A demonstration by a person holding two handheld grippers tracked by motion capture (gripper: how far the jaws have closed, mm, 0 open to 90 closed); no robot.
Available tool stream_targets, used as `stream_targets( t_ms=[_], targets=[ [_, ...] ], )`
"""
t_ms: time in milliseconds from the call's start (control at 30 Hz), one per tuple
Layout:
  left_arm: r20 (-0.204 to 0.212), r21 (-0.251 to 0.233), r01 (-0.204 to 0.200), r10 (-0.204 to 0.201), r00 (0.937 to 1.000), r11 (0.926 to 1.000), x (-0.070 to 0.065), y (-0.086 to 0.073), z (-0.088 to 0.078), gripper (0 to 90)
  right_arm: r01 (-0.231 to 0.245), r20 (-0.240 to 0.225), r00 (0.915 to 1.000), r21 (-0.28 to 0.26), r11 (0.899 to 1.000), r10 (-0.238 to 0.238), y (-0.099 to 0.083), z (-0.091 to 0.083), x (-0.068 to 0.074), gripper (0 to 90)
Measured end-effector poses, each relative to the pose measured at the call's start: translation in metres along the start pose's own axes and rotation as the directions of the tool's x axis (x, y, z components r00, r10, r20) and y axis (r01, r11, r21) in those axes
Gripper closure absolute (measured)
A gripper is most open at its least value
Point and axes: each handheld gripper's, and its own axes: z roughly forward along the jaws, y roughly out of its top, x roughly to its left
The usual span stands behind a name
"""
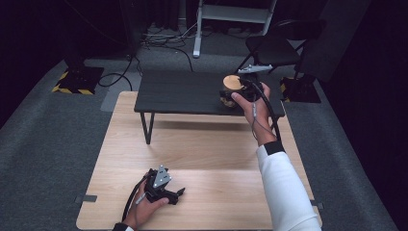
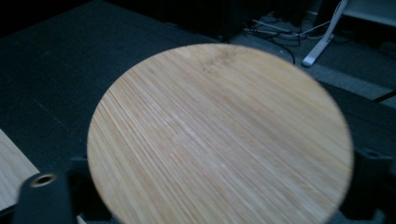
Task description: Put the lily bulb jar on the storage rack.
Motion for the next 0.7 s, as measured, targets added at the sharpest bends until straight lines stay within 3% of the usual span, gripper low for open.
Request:
stream_targets(
  t_ms=[233,300,433,533,633,700],
  targets=[
    [-0.002,0.000,0.000,0.000,1.0000,1.0000,0.000,0.000,0.000,0.8,0.054,0.029,0.9982,-0.025,0.998,-0.053,-0.005,-0.016,0.003,7.6],
    [-0.003,0.001,0.000,0.000,1.0000,1.0000,0.000,0.000,0.000,0.8,0.066,0.034,0.9974,-0.072,0.995,-0.064,-0.014,-0.025,0.004,7.5],
    [-0.003,0.001,0.002,-0.002,1.0000,1.0000,-0.001,0.000,0.000,0.7,0.090,0.050,0.9950,-0.078,0.993,-0.086,-0.015,-0.031,0.007,7.0],
    [-0.005,0.002,0.000,0.000,1.0000,1.0000,-0.001,0.000,0.000,0.8,0.090,0.034,0.9955,-0.077,0.993,-0.088,-0.016,-0.034,0.006,6.6],
    [-0.006,0.001,0.002,-0.002,1.0000,1.0000,-0.001,0.000,0.000,0.8,0.139,0.065,0.9888,-0.076,0.987,-0.134,-0.019,-0.045,0.014,6.6],
    [-0.006,0.001,0.003,-0.003,1.0000,1.0000,-0.001,0.000,0.000,0.7,0.142,0.067,0.9884,-0.085,0.986,-0.136,-0.023,-0.049,0.014,6.6]
  ],
)
